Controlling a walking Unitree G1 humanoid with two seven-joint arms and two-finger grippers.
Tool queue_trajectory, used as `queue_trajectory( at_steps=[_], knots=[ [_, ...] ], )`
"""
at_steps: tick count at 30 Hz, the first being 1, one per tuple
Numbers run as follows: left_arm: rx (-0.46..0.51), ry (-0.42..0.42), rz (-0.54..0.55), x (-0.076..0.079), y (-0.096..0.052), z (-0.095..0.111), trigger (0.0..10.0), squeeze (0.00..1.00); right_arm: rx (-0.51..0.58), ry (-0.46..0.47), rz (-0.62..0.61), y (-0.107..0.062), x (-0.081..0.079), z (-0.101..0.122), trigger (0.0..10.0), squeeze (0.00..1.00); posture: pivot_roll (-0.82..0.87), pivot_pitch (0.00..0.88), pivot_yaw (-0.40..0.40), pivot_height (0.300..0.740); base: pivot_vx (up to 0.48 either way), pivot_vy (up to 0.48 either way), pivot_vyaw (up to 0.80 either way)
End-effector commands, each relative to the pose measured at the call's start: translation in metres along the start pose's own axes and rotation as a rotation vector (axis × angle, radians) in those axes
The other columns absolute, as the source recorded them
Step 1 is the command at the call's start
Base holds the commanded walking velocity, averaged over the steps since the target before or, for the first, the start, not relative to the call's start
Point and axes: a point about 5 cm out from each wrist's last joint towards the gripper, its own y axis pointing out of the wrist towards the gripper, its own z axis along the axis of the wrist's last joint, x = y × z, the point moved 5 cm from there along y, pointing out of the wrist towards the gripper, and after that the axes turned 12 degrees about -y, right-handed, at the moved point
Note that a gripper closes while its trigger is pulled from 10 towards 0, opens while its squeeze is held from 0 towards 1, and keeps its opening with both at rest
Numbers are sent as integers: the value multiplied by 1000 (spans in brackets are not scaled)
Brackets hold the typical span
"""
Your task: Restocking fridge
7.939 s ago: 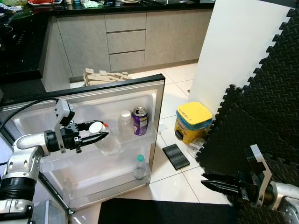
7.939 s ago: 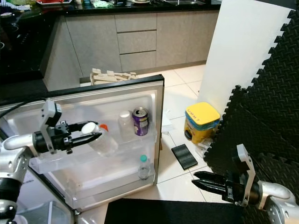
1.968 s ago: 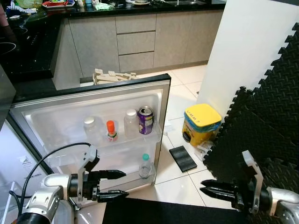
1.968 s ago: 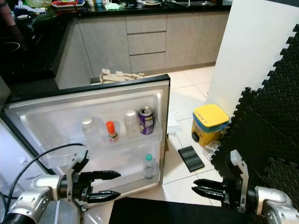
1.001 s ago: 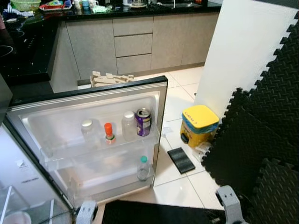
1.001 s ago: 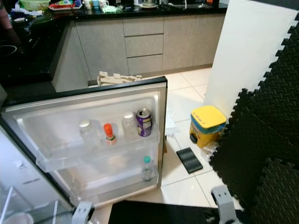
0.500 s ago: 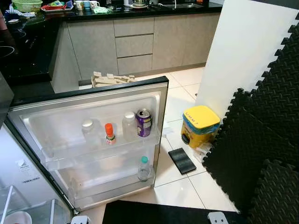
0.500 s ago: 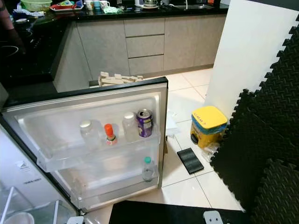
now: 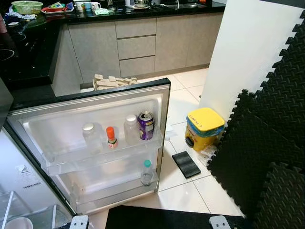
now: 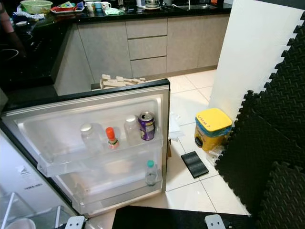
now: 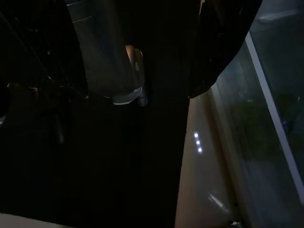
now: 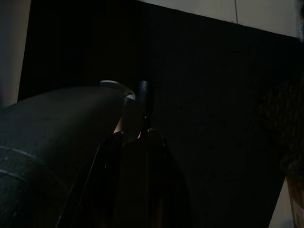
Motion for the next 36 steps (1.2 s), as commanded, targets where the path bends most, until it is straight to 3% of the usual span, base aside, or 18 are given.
queue_trajectory(
  at_steps=[1, 9, 15, 24, 33, 36],
  knots=[
    [-15, 1, 20, -5, -1, -5, 10000, 0, -16, 13, 6, -1, -1, -6, 10000, 0, 53, 0, -25, 740, 0, 0, 0],
    [-27, 39, 20, 0, -1, -11, 10000, 0, -13, 42, -33, -2, 13, -1, 10000, 0, 44, 0, -28, 740, 0, 0, 0],
    [-16, 57, 15, -1, 1, 1, 10000, 0, -6, 142, -95, -2, 27, 3, 10000, 0, 47, 0, -34, 740, 0, 0, 0],
    [2, 50, 52, -16, -3, 8, 10000, 0, -18, 205, -127, -4, 26, -6, 10000, 0, 39, 0, 6, 740, 0, 0, 0],
    [23, 50, 40, -5, 1, 18, 10000, 0, -53, 186, -95, -4, 15, -15, 10000, 0, 28, 14, -13, 740, 0, 0, 0],
    [9, 54, -4, 10, 5, 15, 10000, 0, -40, 176, -85, -2, 15, -8, 10000, 0, 41, 0, -22, 740, 0, 0, 0]
  ],
)
